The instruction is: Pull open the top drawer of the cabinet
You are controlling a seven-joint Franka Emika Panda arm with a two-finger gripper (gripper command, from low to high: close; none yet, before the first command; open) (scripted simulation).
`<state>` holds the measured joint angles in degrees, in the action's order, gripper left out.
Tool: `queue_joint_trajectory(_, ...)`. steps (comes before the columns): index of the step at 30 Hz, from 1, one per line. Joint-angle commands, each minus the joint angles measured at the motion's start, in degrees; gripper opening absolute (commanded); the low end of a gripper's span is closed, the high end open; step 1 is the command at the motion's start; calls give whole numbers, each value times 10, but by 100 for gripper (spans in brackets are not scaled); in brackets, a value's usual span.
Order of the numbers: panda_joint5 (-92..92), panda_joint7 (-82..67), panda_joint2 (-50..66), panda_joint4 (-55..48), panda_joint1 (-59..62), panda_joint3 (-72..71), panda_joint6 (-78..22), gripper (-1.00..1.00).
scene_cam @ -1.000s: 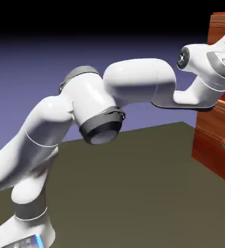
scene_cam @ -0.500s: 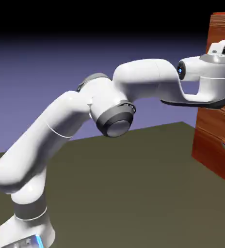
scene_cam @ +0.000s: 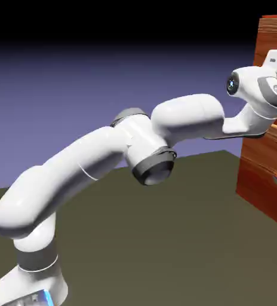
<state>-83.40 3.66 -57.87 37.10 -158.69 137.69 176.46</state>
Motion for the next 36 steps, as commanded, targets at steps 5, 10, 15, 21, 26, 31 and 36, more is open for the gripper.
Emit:
queue_joint_trajectory(5, 62, -76, -25, -30, -16, -2, -3, -100)
queue_joint_trajectory(10, 12, 24, 15, 17, -1, 39, 15, -100)
queue_joint_trajectory(15, -59, 148, 62, 64, 10, 87, 34, -100)
queue_joint_trajectory(21, -165, 298, 109, 103, 16, 123, 50, -100)
queue_joint_trajectory(26, -278, 423, 143, 134, 30, 122, 51, -100)
queue_joint_trajectory(31, -402, 538, 177, 178, 63, 83, 40, -100)
queue_joint_trajectory(36, -527, 648, 221, 253, 125, 12, 15, -100)
